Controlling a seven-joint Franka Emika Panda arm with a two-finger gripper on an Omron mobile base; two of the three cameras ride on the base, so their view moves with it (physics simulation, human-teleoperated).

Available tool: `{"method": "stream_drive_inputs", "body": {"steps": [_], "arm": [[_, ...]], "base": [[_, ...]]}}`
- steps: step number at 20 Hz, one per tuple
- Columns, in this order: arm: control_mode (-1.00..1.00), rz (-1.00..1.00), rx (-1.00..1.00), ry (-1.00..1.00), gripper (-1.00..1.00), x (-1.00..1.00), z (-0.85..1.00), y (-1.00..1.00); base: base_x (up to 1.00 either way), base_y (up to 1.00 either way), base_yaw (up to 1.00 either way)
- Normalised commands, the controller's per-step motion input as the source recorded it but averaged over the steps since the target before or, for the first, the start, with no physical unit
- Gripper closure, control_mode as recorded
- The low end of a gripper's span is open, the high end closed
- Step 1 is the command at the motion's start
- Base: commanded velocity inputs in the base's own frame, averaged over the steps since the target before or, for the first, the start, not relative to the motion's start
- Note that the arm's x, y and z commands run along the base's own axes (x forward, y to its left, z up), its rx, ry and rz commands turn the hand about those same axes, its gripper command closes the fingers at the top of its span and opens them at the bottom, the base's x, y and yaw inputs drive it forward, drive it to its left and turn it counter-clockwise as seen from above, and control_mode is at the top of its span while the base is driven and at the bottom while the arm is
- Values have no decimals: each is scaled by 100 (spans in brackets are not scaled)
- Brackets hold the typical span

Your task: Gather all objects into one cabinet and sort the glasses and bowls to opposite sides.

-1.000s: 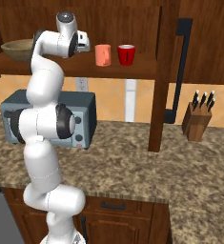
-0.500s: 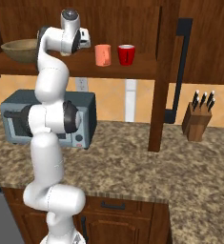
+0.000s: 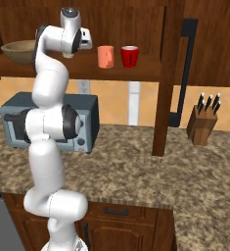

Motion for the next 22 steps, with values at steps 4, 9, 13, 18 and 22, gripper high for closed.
{"method": "stream_drive_inputs", "body": {"steps": [4,9,13,18,22], "arm": [[-100,0,-3,-20,100,-61,0,-24],[-100,-1,-5,-24,100,-76,0,-35],[-100,-9,-9,-12,100,-72,1,-60],[-100,-23,-9,0,100,-19,6,-64],[-100,-23,-10,2,100,-1,1,-24]], "base": [[0,0,0],[0,0,0],[0,0,0],[0,0,0],[0,0,0]]}}
